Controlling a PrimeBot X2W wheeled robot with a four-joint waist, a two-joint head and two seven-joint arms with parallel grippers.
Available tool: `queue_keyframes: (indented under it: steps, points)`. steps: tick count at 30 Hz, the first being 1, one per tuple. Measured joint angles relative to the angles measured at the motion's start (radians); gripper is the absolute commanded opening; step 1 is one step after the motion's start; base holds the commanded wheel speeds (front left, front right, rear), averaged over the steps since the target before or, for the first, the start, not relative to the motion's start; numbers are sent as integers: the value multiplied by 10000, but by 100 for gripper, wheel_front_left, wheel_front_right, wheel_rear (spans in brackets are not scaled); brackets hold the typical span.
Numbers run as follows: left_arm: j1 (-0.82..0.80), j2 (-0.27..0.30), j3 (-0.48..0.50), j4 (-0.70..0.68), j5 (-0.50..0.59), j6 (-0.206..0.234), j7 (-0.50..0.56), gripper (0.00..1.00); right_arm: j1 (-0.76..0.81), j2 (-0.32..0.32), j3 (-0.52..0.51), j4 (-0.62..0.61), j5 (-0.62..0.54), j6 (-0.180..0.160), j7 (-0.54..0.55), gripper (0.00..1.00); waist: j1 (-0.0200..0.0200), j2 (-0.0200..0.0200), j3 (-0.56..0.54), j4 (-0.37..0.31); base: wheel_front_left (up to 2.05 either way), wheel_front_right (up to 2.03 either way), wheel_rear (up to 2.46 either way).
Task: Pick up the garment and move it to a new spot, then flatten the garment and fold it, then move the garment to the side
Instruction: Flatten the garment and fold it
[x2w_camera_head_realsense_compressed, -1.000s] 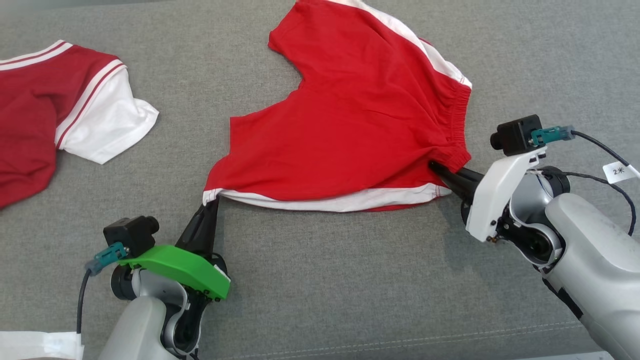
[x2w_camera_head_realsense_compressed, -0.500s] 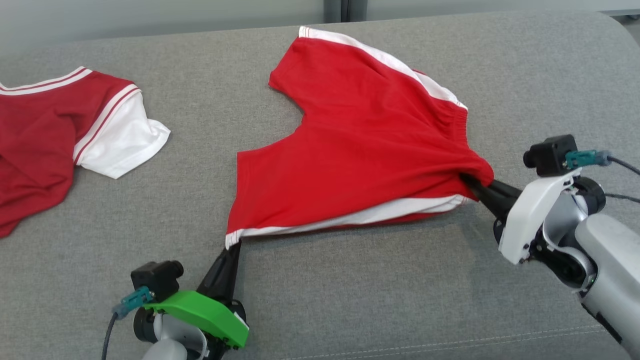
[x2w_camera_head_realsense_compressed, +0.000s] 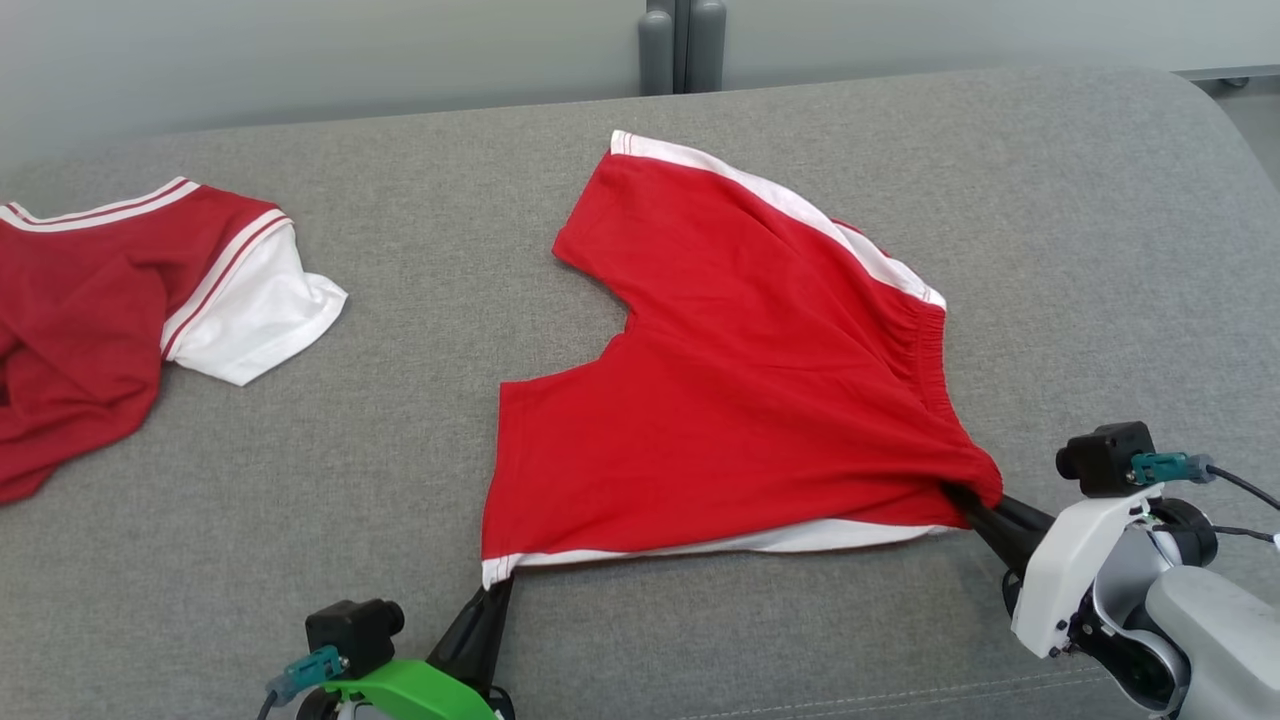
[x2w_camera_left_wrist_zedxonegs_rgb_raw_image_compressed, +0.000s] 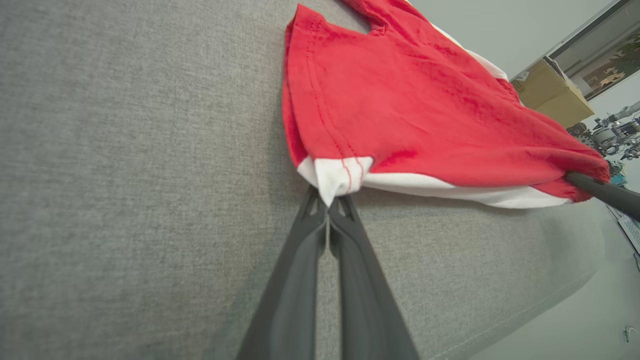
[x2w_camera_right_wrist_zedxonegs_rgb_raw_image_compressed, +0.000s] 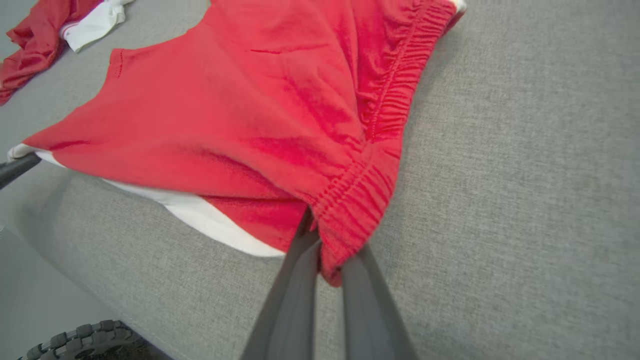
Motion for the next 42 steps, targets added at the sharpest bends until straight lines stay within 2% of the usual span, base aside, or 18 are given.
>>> queue_keyframes:
  steps: [3, 4, 5, 6, 7, 8, 9, 10, 11, 13, 21, 25, 35, 42]
  points:
    - [0, 17, -44, 82, 2, 0, 2, 0, 0, 184, 17, 148, -50, 0, -341, 0, 0, 0, -18, -16, 0, 0, 0]
    - [0, 40, -61, 125, 4, -2, 2, 0, 0, 209, 38, 205, -71, 0, -437, 4, 0, 0, -24, -21, 0, 0, 0]
    - [0, 69, -77, 171, 8, -2, 8, 0, 2, 226, 61, 268, -96, 0, -535, 18, 0, 0, -30, -25, 0, 0, 0]
    - [-1, 102, -102, 217, 15, -2, 61, 0, 4, 244, 81, 324, -169, 0, -656, 27, 0, 0, -35, -30, 0, 0, 0]
    - [-1, 127, -125, 247, 17, -2, 90, 0, 8, 268, 100, 370, -249, 0, -757, 44, 0, 0, -38, -34, 0, 0, 0]
    - [-1, 140, -138, 259, 17, -2, 90, 0, 24, 305, 111, 418, -305, 0, -872, 52, 0, 0, -38, -37, 0, 0, 0]
    - [-1, 153, -138, 261, 17, -2, 88, 22, 53, 339, 115, 466, -387, 0, -1026, 100, 0, 0, -37, -40, 0, 0, 0]
    - [-1, 171, -125, 259, 21, -2, 88, 39, 99, 351, 125, 508, -476, 0, -1156, 100, 0, 0, -36, -44, 0, 0, 0]
    - [-1, 190, -96, 259, 29, -2, 86, 83, 171, 347, 134, 566, -541, 0, -1267, 100, 0, 0, -35, -47, 0, 0, 0]
    - [-1, 234, 13, 253, 29, -2, 73, 100, 331, 341, 128, 713, -587, 0, -1511, 100, 0, 0, -36, -57, 0, 0, 0]
    - [292, 593, 372, -13, 27, 8, -61, 100, 838, 282, 155, 811, -1020, -54, -1956, 100, 0, 0, -63, -219, 0, 0, 0]
    - [601, 696, 389, -194, 29, 15, -107, 100, 1041, 234, 81, 788, -1066, -221, -2036, 100, 0, 0, -80, -402, 0, 0, 0]
    - [494, 798, 635, -1239, 313, 59, -370, 100, 765, -219, -930, 290, -1507, -851, -2211, 100, 0, 0, -279, -715, 0, 0, 0]
    - [-154, 512, 771, -2031, 759, 445, -571, 100, 196, -184, -1854, -418, -1797, -1664, -2236, 100, 0, 0, -568, -843, 0, 0, 0]
